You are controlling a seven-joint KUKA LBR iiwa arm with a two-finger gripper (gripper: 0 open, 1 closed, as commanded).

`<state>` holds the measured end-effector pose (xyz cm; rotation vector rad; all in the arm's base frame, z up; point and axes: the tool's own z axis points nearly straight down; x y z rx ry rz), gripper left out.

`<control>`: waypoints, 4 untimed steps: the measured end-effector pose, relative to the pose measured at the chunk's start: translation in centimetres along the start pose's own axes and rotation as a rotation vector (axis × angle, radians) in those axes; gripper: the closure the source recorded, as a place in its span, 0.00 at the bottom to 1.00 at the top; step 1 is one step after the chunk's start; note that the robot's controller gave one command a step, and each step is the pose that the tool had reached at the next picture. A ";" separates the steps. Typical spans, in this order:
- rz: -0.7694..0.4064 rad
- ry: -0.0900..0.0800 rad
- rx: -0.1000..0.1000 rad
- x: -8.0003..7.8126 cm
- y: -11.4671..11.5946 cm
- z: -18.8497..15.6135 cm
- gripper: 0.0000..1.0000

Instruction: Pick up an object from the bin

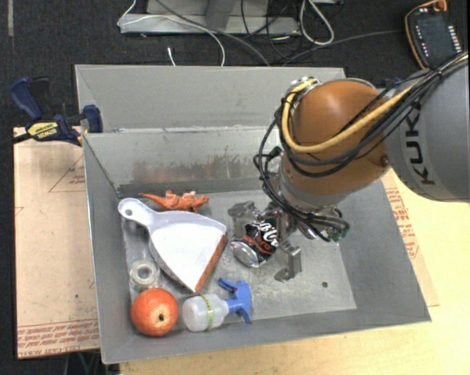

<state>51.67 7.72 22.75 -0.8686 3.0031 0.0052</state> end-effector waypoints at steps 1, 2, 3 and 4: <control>0.146 -0.002 0.002 -0.7 0.2 -0.1 0.00; -0.144 -0.002 0.002 1.8 -3.2 0.5 1.00; -0.144 -0.003 0.001 1.8 -3.1 0.5 1.00; -0.116 -0.008 0.001 -3.8 -3.8 1.9 1.00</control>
Offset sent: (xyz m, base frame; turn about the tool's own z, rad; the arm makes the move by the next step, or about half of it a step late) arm 0.0008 -0.0363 -0.0054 -0.1486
